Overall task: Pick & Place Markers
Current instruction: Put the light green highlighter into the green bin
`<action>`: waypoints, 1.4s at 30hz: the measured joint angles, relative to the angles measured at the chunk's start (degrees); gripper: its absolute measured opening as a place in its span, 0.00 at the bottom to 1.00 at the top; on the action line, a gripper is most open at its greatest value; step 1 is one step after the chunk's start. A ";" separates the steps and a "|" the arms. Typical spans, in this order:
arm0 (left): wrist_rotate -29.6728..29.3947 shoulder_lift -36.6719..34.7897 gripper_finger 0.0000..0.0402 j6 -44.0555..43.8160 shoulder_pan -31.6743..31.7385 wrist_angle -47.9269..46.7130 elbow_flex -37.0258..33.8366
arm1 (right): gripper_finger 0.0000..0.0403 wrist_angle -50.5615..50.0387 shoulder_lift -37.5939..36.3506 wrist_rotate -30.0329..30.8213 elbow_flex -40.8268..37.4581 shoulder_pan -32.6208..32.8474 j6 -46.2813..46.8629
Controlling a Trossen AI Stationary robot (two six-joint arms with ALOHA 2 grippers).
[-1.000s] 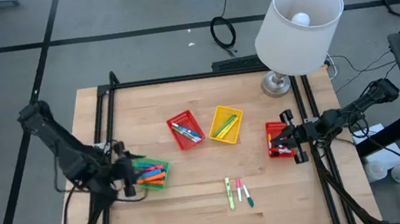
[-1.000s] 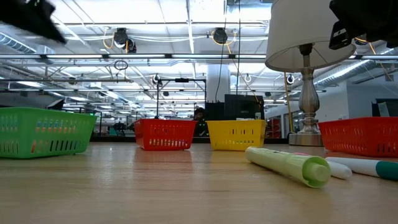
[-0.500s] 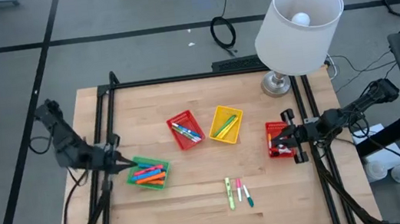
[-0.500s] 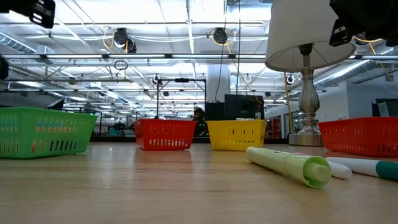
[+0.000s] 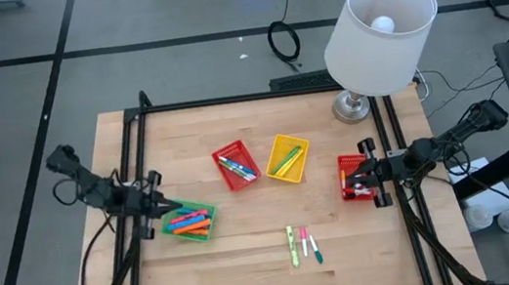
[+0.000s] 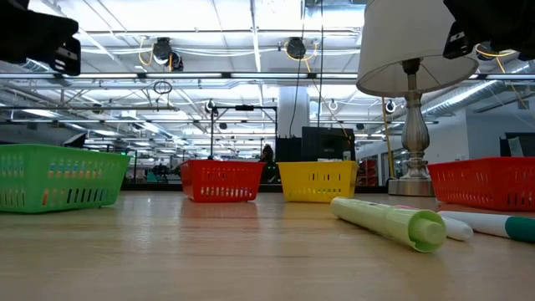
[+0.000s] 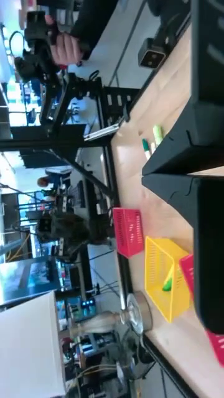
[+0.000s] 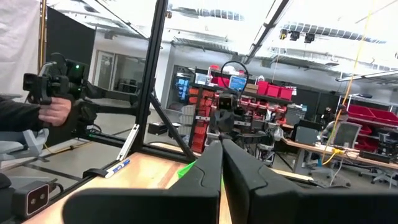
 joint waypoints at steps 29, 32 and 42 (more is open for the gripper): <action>15.04 0.15 0.05 4.39 7.70 1.80 -3.01 | 0.00 3.32 11.24 0.28 0.00 0.00 3.21; 13.69 0.15 0.06 4.39 7.71 1.88 -3.01 | 0.00 5.62 13.53 6.29 0.02 -0.02 3.72; 13.37 0.15 0.01 4.52 7.70 2.33 -3.01 | 0.00 5.94 24.55 18.02 5.12 0.62 11.44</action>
